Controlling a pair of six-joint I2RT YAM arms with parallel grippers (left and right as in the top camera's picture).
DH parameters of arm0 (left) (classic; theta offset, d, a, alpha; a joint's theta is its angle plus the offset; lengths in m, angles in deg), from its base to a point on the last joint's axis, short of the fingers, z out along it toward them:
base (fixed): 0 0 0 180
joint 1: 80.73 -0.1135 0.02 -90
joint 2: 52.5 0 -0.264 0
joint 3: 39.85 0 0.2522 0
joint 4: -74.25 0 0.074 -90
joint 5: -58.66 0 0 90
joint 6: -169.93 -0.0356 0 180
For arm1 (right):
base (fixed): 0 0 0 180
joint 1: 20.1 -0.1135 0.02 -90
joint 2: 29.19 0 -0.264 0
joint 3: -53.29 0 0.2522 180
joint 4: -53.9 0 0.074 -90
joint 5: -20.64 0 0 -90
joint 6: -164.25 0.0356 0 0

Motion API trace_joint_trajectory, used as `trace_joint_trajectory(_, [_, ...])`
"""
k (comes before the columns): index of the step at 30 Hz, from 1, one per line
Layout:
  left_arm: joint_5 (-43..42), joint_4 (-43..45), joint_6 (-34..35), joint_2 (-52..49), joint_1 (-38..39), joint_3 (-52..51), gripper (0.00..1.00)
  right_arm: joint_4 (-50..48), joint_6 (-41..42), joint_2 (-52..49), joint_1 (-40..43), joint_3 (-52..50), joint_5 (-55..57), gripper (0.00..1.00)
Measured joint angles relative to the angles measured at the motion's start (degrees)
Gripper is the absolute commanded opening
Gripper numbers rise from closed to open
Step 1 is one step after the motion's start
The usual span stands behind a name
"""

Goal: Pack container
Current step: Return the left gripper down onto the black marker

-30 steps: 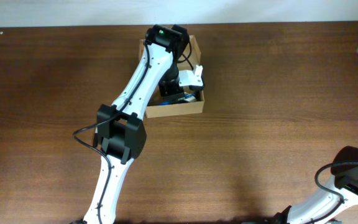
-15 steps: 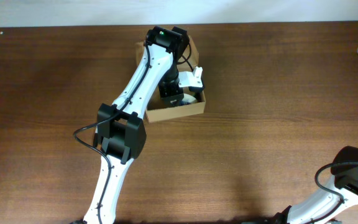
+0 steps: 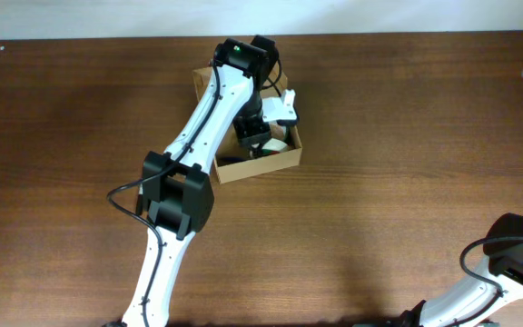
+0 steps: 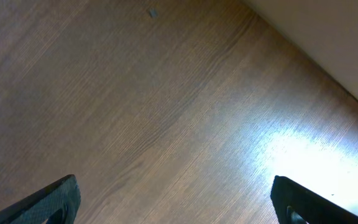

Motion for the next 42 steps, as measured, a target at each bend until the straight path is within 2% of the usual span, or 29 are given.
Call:
trace_joint_trajectory(5, [3.3, 2.86, 5.66, 6.29, -1.66, -0.46, 0.63, 0.0, 0.0, 0.0, 0.0, 0.0, 0.0, 0.99])
trace_joint_trajectory(10, [4.55, 6.38, 10.82, 19.3, -7.69, -2.69, 0.68, 0.0, -0.02, 0.0, 0.0, 0.0, 0.0, 0.99])
trace_joint_trajectory(15, [7.5, 14.75, 13.33, 35.28, -15.47, -18.62, 0.82, 0.0, -0.02, 0.0, 0.0, 0.0, 0.0, 0.99])
trace_joint_trajectory(20, [9.6, 23.71, 13.94, 45.07, -21.03, -39.6, 0.78, 0.0, 0.0, 0.0, 0.0, 0.0, 0.0, 0.99])
trace_joint_trajectory(21, [9.57, 24.35, 14.16, 45.48, -21.75, -42.18, 0.76, 0.0, 0.0, 0.0, 0.0, 0.0, -0.02, 0.99])
trace_joint_trajectory(24, [8.63, 27.39, 17.09, 45.51, -24.63, -50.01, 0.6, 0.0, -0.02, 0.0, 0.0, 0.0, 0.02, 0.99])
trace_joint_trajectory(27, [8.2, 27.87, 21.92, 44.94, -27.41, -55.34, 0.59, 0.0, -0.02, 0.0, 0.0, 0.0, 0.0, 0.99])
trace_joint_trajectory(32, [7.82, 27.43, 28.28, 42.29, -30.88, -58.25, 0.59, 0.0, -0.02, 0.0, 0.0, 0.0, 0.0, 0.99])
trace_joint_trajectory(36, [7.76, 26.62, 30.56, 39.01, -31.69, -58.4, 0.59, 0.0, -0.02, 0.0, 0.0, 0.0, 0.0, 0.99])
trace_joint_trajectory(42, [7.41, 26.29, 31.17, 32.44, -31.63, -58.45, 0.52, 0.0, 0.0, 0.0, 0.0, 0.0, 0.0, 0.99])
